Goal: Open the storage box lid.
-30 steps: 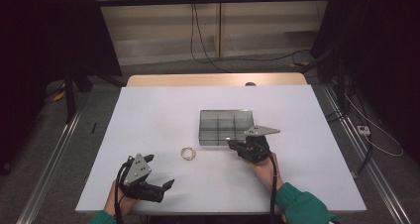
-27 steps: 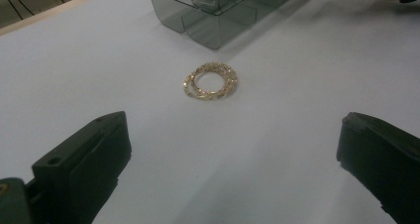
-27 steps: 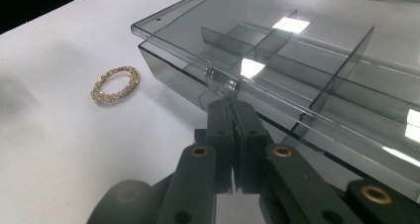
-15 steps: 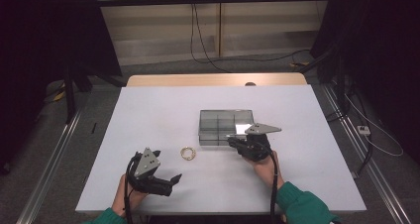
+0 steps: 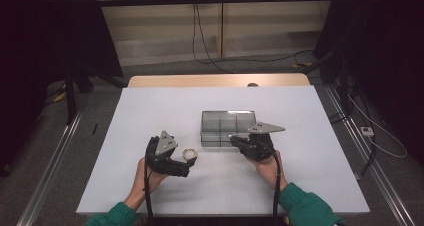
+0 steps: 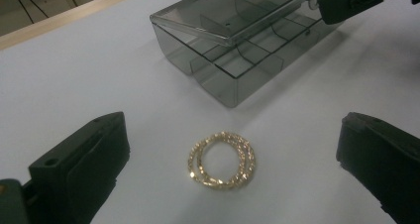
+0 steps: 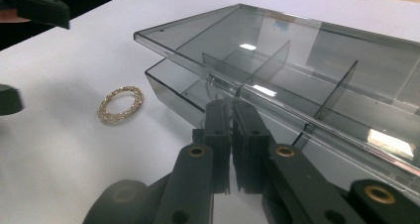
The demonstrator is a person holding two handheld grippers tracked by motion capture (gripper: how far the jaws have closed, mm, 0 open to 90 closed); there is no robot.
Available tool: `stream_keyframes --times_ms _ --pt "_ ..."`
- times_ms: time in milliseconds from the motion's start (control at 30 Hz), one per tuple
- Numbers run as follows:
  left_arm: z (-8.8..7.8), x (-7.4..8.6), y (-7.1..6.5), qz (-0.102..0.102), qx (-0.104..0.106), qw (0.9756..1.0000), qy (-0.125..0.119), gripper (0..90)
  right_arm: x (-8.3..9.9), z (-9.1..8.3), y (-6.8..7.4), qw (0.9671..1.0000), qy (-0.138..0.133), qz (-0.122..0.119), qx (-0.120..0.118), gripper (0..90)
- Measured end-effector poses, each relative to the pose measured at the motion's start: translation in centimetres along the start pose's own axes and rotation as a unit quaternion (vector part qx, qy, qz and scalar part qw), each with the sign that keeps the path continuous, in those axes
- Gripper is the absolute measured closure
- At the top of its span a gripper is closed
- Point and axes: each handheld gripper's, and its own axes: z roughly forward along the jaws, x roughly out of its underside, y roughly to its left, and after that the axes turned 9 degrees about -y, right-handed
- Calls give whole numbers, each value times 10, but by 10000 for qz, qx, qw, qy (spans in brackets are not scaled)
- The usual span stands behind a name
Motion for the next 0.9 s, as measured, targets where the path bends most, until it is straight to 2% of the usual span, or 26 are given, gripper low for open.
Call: stream_keyframes --times_ms 200,400,533,900 --pt "18 -7 1 73 -44 9999 58 64 -2 0 0 10000 -3 -11 -3 864" --pt "36 -16 0 209 -86 9997 79 238 -3 -1 0 10000 0 -12 -28 864" --pt "47 -18 1 187 -84 9997 99 349 -3 0 0 10000 6 -21 -20 864" --pt "58 -20 0 211 -62 9997 60 554 -3 0 0 10000 6 -27 -28 864"
